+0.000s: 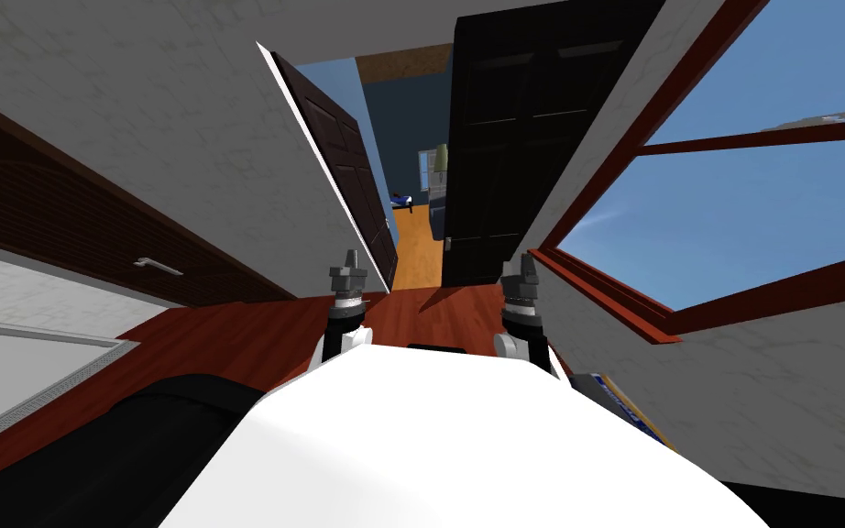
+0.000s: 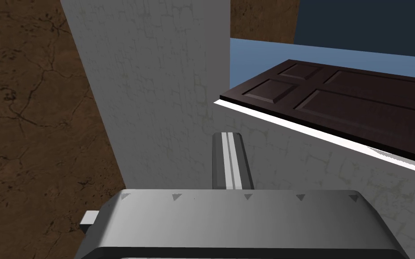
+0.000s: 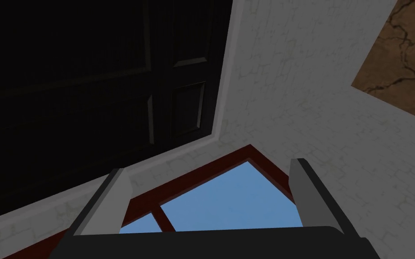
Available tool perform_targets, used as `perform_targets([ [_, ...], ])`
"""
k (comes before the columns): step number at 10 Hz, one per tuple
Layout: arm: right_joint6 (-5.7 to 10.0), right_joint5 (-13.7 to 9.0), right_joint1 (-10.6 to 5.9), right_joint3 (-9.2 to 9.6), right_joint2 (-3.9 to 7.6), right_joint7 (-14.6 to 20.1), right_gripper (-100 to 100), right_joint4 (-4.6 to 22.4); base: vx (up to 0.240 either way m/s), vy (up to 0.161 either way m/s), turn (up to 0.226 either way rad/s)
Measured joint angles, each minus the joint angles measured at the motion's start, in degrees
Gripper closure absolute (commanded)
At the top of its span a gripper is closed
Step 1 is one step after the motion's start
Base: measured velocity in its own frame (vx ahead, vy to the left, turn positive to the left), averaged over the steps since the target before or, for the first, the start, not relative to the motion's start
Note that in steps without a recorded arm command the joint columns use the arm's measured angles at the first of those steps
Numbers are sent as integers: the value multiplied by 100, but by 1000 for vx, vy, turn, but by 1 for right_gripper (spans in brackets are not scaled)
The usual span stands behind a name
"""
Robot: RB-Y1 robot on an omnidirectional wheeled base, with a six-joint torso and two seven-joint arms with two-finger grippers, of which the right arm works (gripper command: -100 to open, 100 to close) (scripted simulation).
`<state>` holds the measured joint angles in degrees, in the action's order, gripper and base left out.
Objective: Push the door open
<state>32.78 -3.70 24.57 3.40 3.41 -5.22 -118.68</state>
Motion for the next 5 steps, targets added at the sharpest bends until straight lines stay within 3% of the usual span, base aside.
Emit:
perform_targets([
  [5, 62, 18, -236, -28, 61, 16, -100, 636, 95, -12, 24],
])
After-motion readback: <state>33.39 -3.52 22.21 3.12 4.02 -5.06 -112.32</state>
